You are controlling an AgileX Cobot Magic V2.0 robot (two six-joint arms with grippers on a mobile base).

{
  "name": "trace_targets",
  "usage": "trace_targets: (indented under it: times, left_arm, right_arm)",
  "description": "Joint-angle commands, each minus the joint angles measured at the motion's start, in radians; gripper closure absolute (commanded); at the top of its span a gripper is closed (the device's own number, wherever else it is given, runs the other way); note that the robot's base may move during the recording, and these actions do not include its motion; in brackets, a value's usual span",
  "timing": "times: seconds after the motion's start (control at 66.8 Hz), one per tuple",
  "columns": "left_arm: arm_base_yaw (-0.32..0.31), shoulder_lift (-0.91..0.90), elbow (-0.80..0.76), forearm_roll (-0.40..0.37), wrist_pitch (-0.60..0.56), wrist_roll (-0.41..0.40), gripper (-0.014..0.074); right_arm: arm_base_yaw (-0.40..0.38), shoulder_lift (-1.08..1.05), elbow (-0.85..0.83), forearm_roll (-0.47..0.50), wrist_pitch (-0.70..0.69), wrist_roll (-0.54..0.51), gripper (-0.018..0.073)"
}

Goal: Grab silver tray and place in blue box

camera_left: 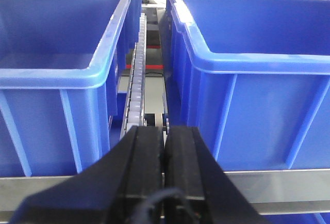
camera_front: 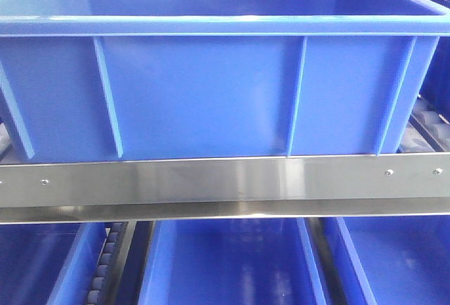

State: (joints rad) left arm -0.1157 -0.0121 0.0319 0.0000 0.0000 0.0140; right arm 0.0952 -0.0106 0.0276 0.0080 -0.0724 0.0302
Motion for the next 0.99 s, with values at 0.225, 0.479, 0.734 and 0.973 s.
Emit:
trace_targets:
  times: [0.225,0.479,0.734,0.973]
  left_arm:
    - [0.034,-0.017,0.016,0.000,-0.107,0.000,0.0603]
    - [0.034,-0.017,0.016,0.000,-0.107,0.000,0.0603]
    - [0.034,-0.017,0.016,0.000,-0.107,0.000,0.0603]
    - [0.034,-0.017,0.016,0.000,-0.107,0.000,0.0603]
  right_arm:
    - [-0.005,-0.020,-0.017,-0.002,-0.079,-0.008,0.0509]
    - [-0.005,-0.020,-0.017,-0.002,-0.079,-0.008,0.0509]
    - [-0.005,-0.020,-0.017,-0.002,-0.079,-0.008,0.0509]
    - [-0.005,-0.020,-0.017,-0.002,-0.079,-0.008,0.0509]
